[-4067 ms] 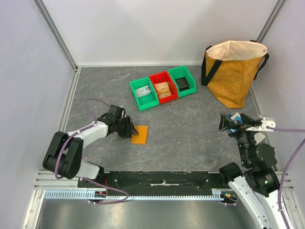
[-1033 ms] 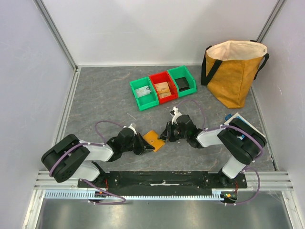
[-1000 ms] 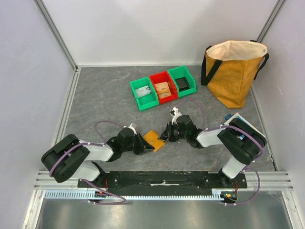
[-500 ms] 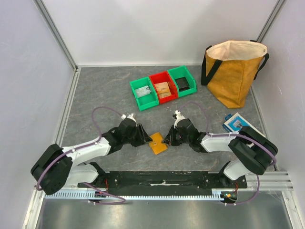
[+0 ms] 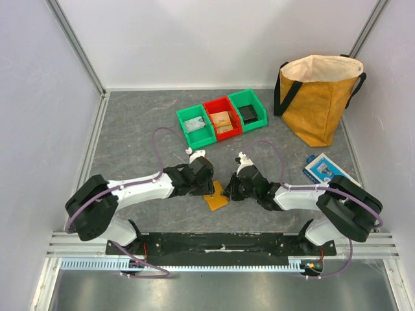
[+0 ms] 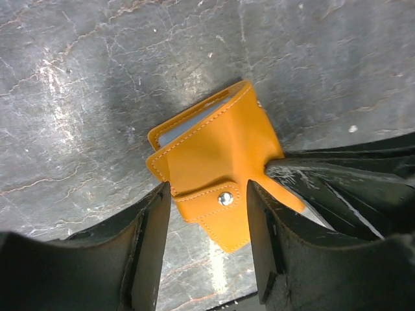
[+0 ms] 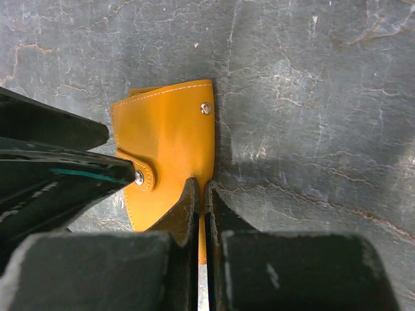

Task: Take the credit cards out of the card holder
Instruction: Open the card holder at the center of the board.

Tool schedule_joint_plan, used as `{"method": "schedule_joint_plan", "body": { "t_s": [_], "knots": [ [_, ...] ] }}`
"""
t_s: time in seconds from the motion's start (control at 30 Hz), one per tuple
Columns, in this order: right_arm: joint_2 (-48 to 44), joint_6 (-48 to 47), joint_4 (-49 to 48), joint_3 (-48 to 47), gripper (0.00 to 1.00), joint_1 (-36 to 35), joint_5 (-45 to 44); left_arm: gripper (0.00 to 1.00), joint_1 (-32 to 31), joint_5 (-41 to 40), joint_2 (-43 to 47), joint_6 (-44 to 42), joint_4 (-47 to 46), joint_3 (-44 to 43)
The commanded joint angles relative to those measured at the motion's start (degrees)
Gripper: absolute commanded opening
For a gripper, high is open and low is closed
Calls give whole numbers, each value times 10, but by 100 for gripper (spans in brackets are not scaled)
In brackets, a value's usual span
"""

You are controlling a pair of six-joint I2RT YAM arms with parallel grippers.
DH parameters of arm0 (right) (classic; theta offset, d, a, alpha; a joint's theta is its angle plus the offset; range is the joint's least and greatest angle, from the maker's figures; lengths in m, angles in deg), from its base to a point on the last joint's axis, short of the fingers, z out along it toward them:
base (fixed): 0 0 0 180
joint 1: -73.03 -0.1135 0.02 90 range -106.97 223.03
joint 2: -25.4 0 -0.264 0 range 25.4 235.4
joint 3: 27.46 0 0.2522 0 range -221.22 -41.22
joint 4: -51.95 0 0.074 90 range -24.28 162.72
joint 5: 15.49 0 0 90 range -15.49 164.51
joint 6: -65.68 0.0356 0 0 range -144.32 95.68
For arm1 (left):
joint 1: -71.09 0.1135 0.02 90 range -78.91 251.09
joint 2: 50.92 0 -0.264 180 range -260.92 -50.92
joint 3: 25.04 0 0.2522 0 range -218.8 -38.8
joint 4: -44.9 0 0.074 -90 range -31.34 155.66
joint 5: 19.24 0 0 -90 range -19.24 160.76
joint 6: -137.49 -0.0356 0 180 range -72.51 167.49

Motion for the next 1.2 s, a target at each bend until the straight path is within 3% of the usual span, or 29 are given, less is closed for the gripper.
{"method": "schedule_joint_plan", "body": {
  "t_s": [0.0,0.5,0.77,0.93,1.17],
  "knots": [
    [-6,-6,59,24,0,-4,-50,56,-33,-69,-40,-27,51,-40],
    [-4,-3,52,30,0,-8,-49,54,-106,-133,-121,-45,118,-126],
    [-3,-2,49,31,0,-8,-46,53,-148,-218,-135,-46,191,-176],
    [3,-2,46,30,0,-8,-45,53,-149,-216,-141,-57,192,-184],
    [3,-2,45,30,0,-9,-42,46,-149,-195,-172,-66,166,-178]
  ]
}}
